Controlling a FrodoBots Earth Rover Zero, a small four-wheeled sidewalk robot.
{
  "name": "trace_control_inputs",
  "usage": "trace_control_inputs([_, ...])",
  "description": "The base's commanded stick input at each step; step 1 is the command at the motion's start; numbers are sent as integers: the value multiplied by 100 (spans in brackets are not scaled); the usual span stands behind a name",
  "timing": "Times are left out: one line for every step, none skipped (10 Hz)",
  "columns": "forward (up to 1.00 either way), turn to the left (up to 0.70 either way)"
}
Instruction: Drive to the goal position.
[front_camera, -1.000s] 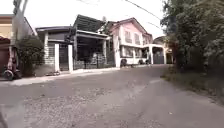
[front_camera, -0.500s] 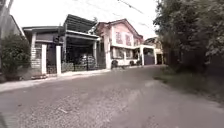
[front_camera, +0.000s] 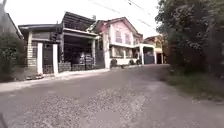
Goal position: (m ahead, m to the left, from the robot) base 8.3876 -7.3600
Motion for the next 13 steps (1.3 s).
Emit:
trace_control_inputs([70, 0])
trace_control_inputs([70, -35])
trace_control_inputs([70, -33])
trace_control_inputs([70, 0])
trace_control_inputs([70, 0])
trace_control_inputs([70, 0])
trace_control_inputs([70, 0])
trace_control_inputs([70, 0])
trace_control_inputs([70, 0])
trace_control_inputs([70, 0])
trace_control_inputs([70, 0])
trace_control_inputs([70, 0])
trace_control_inputs([70, 0])
